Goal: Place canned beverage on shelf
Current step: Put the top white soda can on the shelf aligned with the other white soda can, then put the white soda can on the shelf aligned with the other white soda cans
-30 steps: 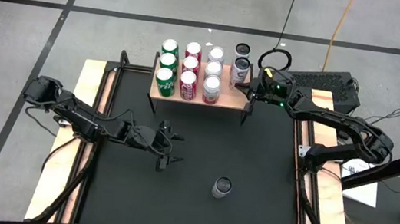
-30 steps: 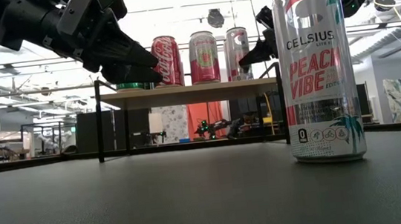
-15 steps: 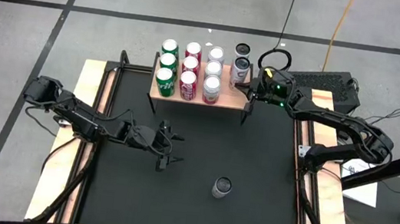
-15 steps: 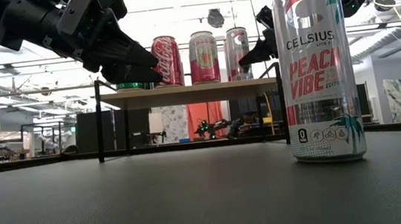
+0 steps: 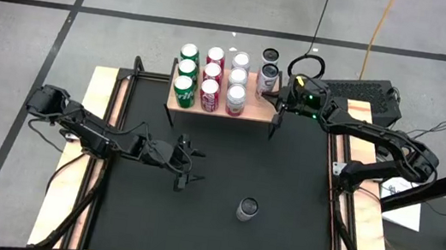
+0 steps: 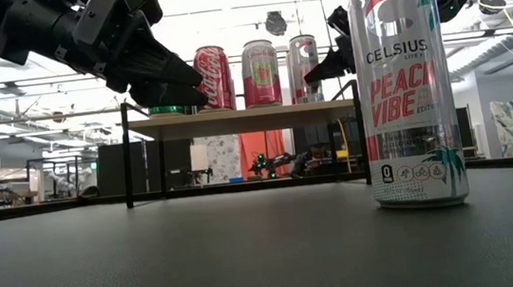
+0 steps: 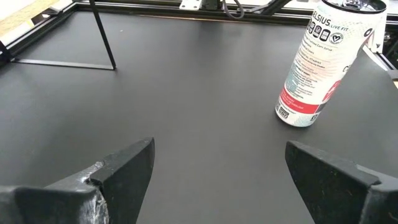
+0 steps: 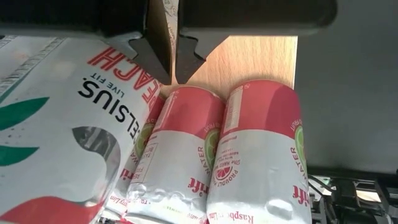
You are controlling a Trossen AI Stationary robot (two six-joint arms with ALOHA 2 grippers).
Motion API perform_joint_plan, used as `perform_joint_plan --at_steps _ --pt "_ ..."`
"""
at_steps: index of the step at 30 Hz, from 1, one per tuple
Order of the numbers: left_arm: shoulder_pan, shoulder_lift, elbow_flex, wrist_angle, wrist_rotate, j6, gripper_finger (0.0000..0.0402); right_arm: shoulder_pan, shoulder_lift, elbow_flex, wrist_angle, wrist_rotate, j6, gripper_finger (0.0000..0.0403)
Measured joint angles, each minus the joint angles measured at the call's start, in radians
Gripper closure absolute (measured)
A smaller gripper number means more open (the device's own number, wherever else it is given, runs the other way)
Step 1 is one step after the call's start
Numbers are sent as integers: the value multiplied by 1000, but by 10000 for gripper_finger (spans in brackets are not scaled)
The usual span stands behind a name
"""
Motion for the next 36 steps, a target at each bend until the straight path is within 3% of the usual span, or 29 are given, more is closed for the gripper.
perform_joint_plan --at_steps 12,18,24,31,36 --pt "0 0 0 0 0 0 43 0 0 0 12 -5 -26 403" --pt "-1 0 0 0 0 -2 43 33 -42 2 -16 -100 47 403" --pt "-3 0 0 0 0 -5 43 214 -169 1 -207 14 94 403" --pt "-3 0 0 2 0 -53 43 466 -312 1 -387 173 290 402" --pt "-17 0 0 10 0 -82 43 658 -360 1 -476 291 423 372"
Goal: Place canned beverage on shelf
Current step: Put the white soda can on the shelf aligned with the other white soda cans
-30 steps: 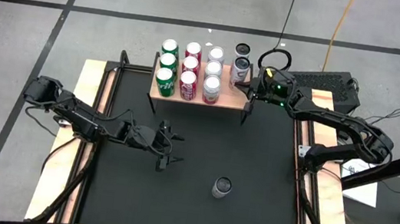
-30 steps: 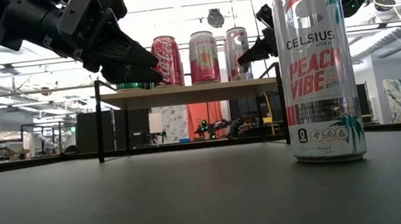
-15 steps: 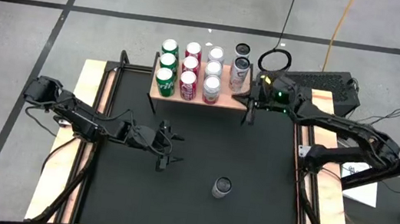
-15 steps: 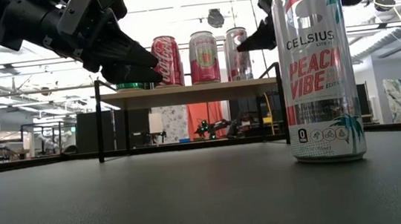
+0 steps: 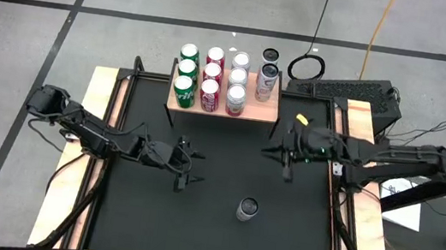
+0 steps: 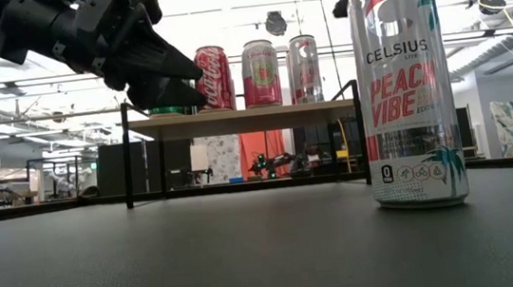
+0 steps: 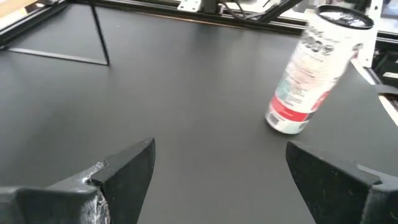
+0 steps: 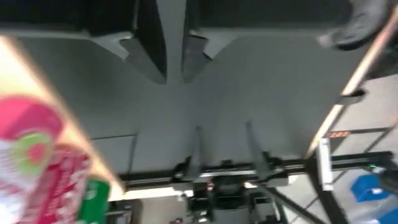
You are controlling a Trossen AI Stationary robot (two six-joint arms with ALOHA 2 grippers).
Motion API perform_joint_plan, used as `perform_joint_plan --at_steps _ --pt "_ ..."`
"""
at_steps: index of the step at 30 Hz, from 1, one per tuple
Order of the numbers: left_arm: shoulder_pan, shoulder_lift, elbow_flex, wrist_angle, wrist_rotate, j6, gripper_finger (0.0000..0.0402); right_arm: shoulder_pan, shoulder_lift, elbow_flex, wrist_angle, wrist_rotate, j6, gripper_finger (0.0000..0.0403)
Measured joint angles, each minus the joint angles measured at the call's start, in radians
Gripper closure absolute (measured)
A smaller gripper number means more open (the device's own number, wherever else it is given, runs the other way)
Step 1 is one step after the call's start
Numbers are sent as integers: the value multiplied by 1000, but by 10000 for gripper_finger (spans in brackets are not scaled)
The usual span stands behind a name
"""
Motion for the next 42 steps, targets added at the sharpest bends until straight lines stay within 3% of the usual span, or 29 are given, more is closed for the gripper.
perform_joint_plan --at_steps 8,14,23,33,42 --pt "-61 0 0 73 -11 0 43 269 14 0 -111 145 117 260" --pt "-94 0 0 90 -75 -27 43 441 54 0 -121 237 199 170" --pt "-130 39 -1 130 -132 -56 43 570 113 0 -104 287 293 57" --pt "-182 162 -1 254 -138 -130 43 622 123 0 -104 428 309 15" --pt "-229 283 0 453 -151 -126 43 625 218 0 -9 391 309 3"
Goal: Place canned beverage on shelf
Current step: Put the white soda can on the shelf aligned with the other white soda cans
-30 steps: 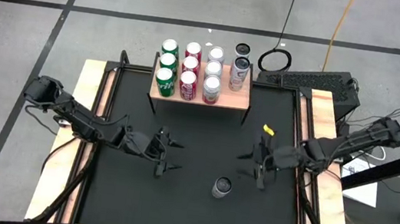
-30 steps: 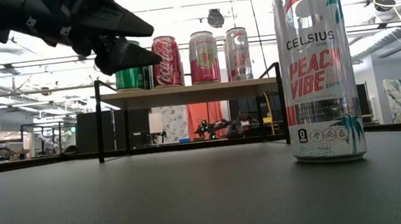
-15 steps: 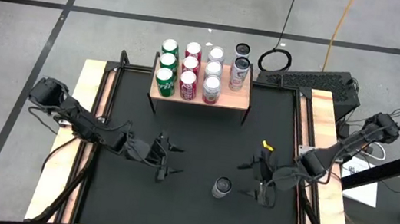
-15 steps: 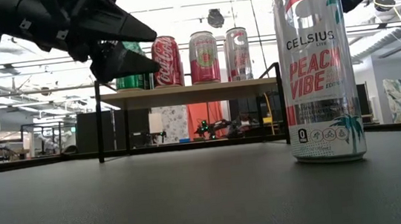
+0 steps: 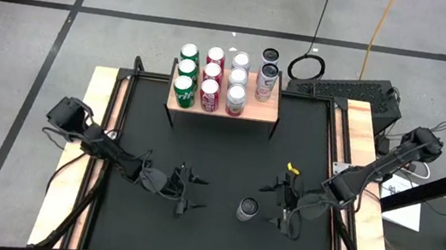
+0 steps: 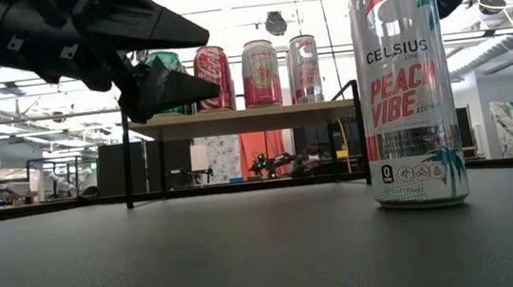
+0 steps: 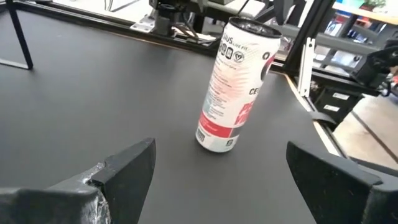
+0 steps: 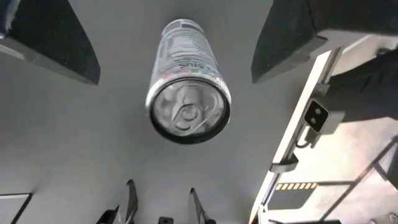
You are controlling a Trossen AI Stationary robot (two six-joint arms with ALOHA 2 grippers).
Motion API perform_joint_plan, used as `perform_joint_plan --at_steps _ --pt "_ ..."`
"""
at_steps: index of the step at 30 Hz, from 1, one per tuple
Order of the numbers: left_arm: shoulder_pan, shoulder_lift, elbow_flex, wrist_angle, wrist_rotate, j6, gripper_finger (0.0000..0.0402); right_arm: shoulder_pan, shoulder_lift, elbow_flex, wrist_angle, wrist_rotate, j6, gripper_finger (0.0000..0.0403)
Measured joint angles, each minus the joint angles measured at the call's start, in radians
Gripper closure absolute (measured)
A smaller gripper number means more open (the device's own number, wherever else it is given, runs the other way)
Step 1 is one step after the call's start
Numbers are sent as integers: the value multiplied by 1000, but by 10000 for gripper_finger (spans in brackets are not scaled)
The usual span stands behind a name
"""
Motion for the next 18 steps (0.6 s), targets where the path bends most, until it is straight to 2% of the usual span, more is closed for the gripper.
perform_joint_plan --at_steps 18 --pt "-7 37 60 5 -13 100 43 -4 158 0 212 3 2 4"
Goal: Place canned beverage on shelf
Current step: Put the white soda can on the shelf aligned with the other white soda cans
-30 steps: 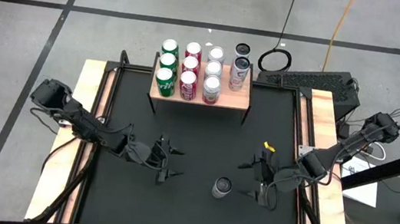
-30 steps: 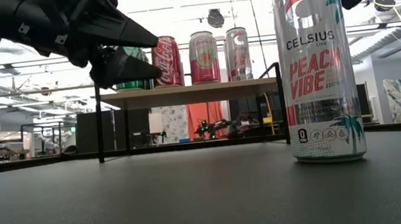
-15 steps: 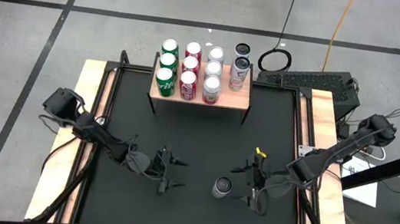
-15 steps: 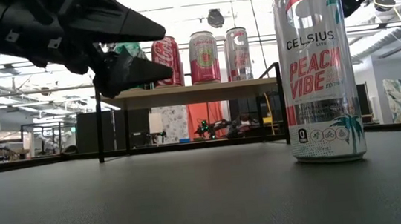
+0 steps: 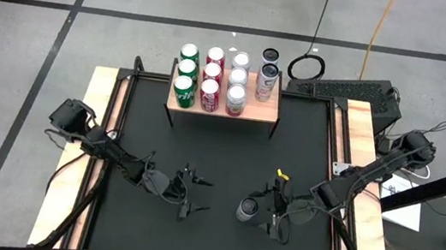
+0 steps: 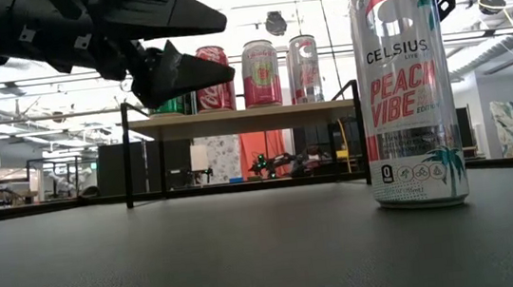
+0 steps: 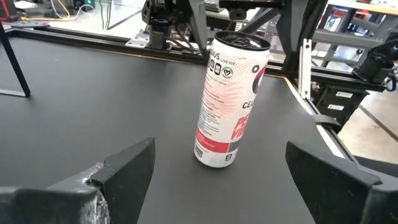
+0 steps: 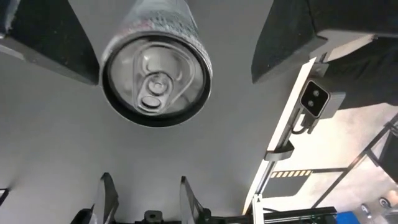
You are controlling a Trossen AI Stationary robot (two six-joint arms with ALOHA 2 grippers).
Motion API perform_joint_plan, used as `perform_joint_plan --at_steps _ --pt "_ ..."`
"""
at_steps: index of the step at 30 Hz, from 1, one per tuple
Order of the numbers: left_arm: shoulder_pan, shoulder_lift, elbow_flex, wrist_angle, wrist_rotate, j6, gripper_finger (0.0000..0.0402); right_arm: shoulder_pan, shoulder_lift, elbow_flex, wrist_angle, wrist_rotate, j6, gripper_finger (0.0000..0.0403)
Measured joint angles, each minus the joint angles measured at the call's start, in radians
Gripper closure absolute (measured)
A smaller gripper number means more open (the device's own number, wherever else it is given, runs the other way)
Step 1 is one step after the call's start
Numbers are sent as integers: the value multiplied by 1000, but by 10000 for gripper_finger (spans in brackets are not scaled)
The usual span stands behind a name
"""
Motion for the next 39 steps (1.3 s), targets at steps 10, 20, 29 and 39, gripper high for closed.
perform_joint_plan --at_steps 10,20,29,39 --pt "0 0 0 -2 0 -8 43 -31 73 0 88 1 1 10" --pt "0 0 0 -1 0 -9 43 -31 94 0 86 1 4 29" --pt "0 0 0 1 -6 -41 43 -31 94 0 84 2 -17 153" --pt "6 1 12 14 -45 -39 43 -34 43 45 73 -5 -157 163"
